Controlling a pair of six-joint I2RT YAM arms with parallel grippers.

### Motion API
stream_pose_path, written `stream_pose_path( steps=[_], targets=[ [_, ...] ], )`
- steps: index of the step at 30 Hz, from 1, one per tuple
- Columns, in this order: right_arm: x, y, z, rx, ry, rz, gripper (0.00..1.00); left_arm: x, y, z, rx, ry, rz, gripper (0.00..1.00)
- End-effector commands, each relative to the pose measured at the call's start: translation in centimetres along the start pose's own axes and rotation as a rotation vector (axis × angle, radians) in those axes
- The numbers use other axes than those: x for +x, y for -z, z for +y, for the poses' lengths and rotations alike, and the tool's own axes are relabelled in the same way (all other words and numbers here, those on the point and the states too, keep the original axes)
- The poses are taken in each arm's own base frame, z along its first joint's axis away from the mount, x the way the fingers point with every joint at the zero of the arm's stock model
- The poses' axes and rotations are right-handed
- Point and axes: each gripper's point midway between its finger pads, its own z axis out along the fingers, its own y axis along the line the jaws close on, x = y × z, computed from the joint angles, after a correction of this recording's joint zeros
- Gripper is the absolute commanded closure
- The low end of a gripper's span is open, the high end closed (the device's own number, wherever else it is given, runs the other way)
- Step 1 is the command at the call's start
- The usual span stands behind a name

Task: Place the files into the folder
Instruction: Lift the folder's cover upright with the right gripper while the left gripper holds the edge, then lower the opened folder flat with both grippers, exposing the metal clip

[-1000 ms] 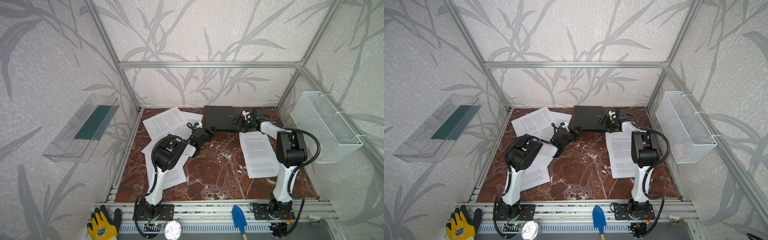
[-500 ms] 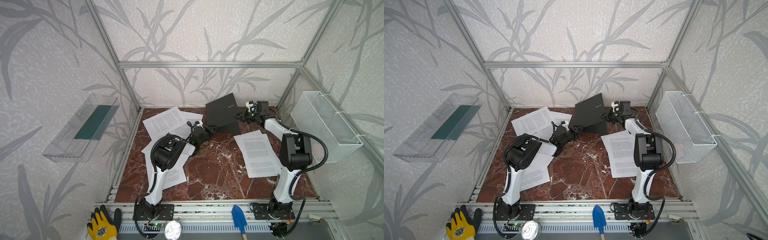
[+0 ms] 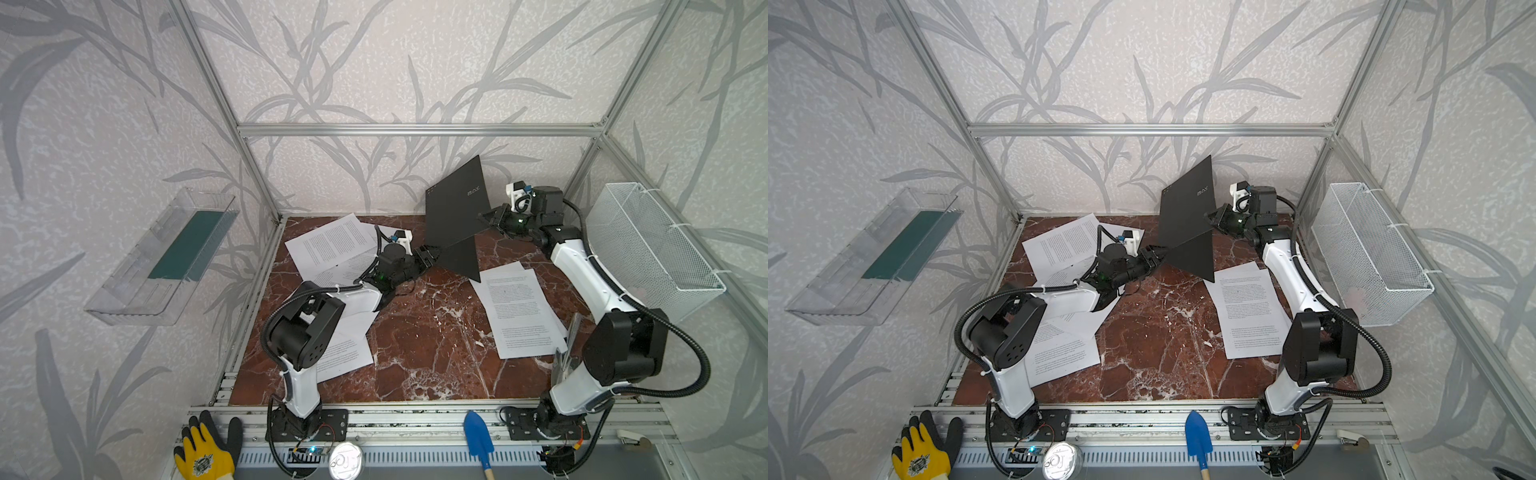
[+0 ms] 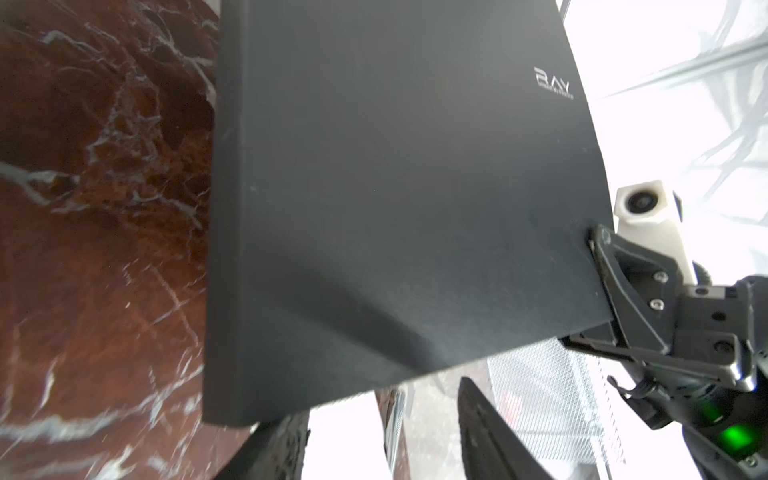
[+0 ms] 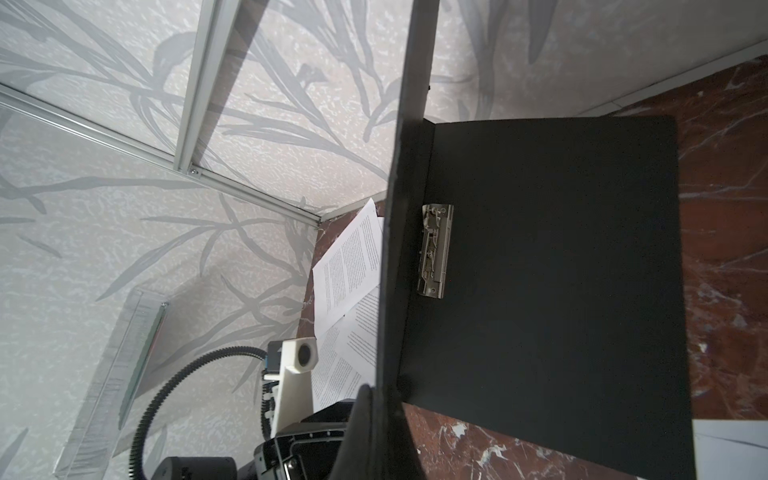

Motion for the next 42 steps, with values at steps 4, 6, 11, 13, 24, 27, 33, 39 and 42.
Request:
stream_pose_path(
  steps=[4, 6, 11, 13, 24, 27, 33, 39, 42],
  targets=[
    [1.6, 2.7, 3.1, -0.032, 0.095, -0.003, 1.00, 2.5, 3.5, 0.7, -0.164, -0.186, 0.102, 0.40],
    [2.1, 3.5, 4.0, -0.031, 0.119, -0.003, 1.00, 2.7, 4.5, 0.3, -0.180, -0.221, 0.111, 0.40],
    [3.7, 5.3, 5.3, -0.025, 0.159, -0.006, 1.00, 3.2, 7.5, 0.3, -0.270, -0.297, 0.133, 0.38],
    [4.4, 5.8, 5.5, -0.008, 0.175, -0.012, 1.00, 3.0, 9.4, 0.6, -0.331, -0.331, 0.127, 0.36],
    [6.3, 3.7, 5.5, 0.100, 0.277, 0.014, 1.00, 1.0, 15.9, 1.1, -0.474, -0.413, 0.052, 0.20],
    [7.3, 2.5, 6.5, 0.097, 0.320, 0.048, 1.00, 0.3, 16.8, 1.5, -0.475, -0.383, 0.020, 0.17],
    [9.0, 1.5, 6.4, 0.194, 0.415, 0.074, 1.00, -0.7, 17.9, 2.5, -0.483, -0.328, 0.007, 0.01],
    [11.0, 1.2, 4.0, 0.328, 0.486, 0.099, 1.00, -1.1, 19.3, 3.3, -0.494, -0.300, -0.008, 0.01],
    [11.6, 1.1, 3.7, 0.376, 0.529, 0.106, 1.00, -1.1, 19.8, 3.7, -0.510, -0.296, -0.011, 0.01]
  ],
)
